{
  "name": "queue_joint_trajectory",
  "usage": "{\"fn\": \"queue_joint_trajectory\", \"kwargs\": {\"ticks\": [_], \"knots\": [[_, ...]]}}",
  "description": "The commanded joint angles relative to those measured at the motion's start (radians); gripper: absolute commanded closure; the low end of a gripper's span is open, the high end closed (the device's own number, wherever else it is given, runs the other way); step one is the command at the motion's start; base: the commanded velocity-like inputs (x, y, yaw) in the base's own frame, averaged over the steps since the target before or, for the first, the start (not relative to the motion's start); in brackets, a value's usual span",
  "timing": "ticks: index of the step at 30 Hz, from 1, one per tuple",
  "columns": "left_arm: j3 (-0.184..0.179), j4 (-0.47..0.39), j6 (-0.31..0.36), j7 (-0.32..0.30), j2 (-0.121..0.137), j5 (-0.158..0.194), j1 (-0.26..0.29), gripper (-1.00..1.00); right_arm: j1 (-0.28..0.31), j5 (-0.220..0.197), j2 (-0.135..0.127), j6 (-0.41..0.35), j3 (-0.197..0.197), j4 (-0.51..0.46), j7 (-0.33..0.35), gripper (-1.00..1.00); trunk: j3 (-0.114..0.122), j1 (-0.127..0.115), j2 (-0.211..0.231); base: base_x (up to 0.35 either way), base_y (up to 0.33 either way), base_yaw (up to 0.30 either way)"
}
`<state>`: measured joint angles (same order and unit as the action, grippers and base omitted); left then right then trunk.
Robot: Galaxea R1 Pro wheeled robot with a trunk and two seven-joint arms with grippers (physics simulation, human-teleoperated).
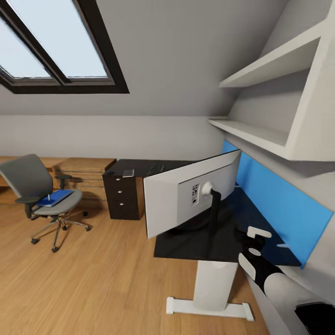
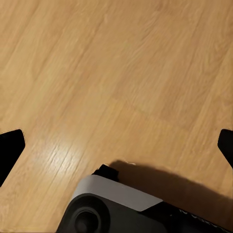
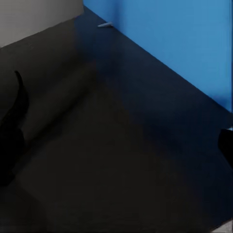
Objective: In the bedroom, organize the workspace by keeping the computer under the desk, ensuring the monitor is on the desk, placing the keyboard on the desk next to the monitor, placing the mouse on the desk next to the keyboard, moving the folder from the swivel chair onto the desk next to the mouse, stacking the notebook on top of the folder with the pen on top of the notebook, and positioning the swivel chair next to the desk.
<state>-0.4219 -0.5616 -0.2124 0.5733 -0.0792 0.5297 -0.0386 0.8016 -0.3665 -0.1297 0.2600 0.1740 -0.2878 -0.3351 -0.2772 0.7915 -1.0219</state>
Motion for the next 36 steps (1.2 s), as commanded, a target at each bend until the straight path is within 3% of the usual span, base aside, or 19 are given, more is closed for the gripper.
{"fn": "queue_joint_trajectory", "kwargs": {"ticks": [1,7,11,12,16,23,36], "knots": [[-0.006,-0.001,-0.006,0.005,0.001,0.010,0.000,-1.00,0.001,-0.009,-0.001,0.004,0.009,0.000,0.011,-1.00,-0.001,0.000,-0.001,-0.306,0.008,0.000],[-0.006,-0.001,-0.007,0.005,0.001,0.006,0.000,-1.00,0.000,-0.005,0.000,0.004,0.010,0.001,0.061,-1.00,-0.001,0.000,-0.001,-0.143,0.003,0.000],[-0.007,-0.002,-0.008,0.006,0.000,0.005,0.000,-1.00,-0.002,0.026,0.001,0.003,0.010,0.003,0.173,-1.00,-0.001,0.000,-0.001,-0.009,0.000,0.000],[-0.009,-0.004,-0.008,0.006,-0.001,0.004,0.000,-1.00,-0.002,0.034,0.001,0.003,0.009,0.005,0.267,-1.00,-0.001,0.000,-0.001,-0.002,0.000,0.000],[-0.009,-0.004,-0.008,0.005,-0.001,0.004,0.000,-1.00,-0.004,0.038,0.002,0.003,0.010,0.010,0.327,-1.00,-0.001,0.000,-0.001,0.002,0.003,0.000],[-0.009,-0.004,-0.008,0.006,-0.001,0.004,0.000,-1.00,-0.010,0.042,0.026,0.005,0.010,0.024,0.355,-1.00,-0.001,0.000,-0.001,0.144,0.164,0.000],[-0.011,-0.004,-0.008,0.006,-0.002,0.003,0.000,-1.00,-0.010,0.042,0.028,0.005,0.008,0.026,0.355,-1.00,-0.001,0.000,-0.001,0.124,0.034,0.000]]}}
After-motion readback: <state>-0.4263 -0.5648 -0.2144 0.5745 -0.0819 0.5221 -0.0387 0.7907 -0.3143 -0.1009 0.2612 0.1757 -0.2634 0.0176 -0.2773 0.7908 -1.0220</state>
